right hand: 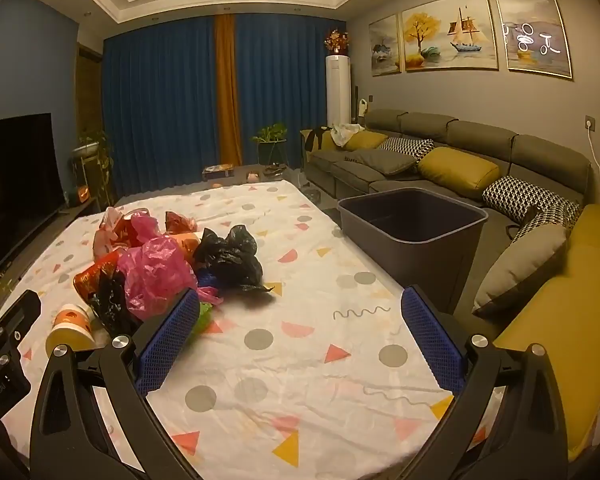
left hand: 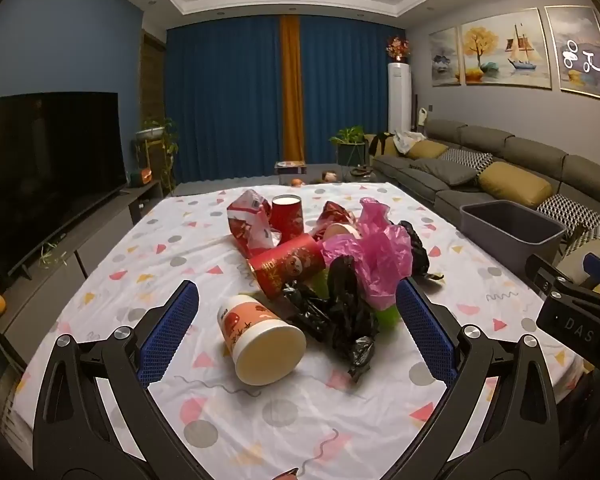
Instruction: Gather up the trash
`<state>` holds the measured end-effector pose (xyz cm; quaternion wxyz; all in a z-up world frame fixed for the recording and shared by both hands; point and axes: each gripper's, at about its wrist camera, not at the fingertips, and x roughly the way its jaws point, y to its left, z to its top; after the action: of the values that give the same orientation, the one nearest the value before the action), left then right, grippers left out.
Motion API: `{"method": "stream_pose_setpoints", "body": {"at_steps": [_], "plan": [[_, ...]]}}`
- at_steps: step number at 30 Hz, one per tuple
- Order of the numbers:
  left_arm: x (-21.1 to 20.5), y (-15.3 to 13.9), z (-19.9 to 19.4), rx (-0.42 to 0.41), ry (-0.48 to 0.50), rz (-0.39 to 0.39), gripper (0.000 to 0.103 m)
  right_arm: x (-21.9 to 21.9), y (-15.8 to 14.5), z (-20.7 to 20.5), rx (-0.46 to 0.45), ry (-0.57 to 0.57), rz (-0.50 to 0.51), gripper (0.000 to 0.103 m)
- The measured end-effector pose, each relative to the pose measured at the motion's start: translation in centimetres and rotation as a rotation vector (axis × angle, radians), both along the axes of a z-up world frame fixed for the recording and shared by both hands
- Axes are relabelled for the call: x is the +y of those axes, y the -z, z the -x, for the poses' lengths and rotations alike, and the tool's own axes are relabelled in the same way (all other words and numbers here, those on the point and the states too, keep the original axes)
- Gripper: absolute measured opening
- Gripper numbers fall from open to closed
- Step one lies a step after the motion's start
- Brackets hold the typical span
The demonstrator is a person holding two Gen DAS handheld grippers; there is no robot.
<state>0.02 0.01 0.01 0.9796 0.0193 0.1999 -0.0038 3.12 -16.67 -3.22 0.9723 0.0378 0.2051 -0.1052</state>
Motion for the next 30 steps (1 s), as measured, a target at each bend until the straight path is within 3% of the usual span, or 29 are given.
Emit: {"method": "stream_pose_setpoints", "body": {"at_steps": [30], "plan": [[-0.2, 0.46, 0.1, 0.005, 0.005, 0.027, 0.098, -0.04, -0.13, 0.14, -0.01, 0.021, 0.016, 0.098]]}}
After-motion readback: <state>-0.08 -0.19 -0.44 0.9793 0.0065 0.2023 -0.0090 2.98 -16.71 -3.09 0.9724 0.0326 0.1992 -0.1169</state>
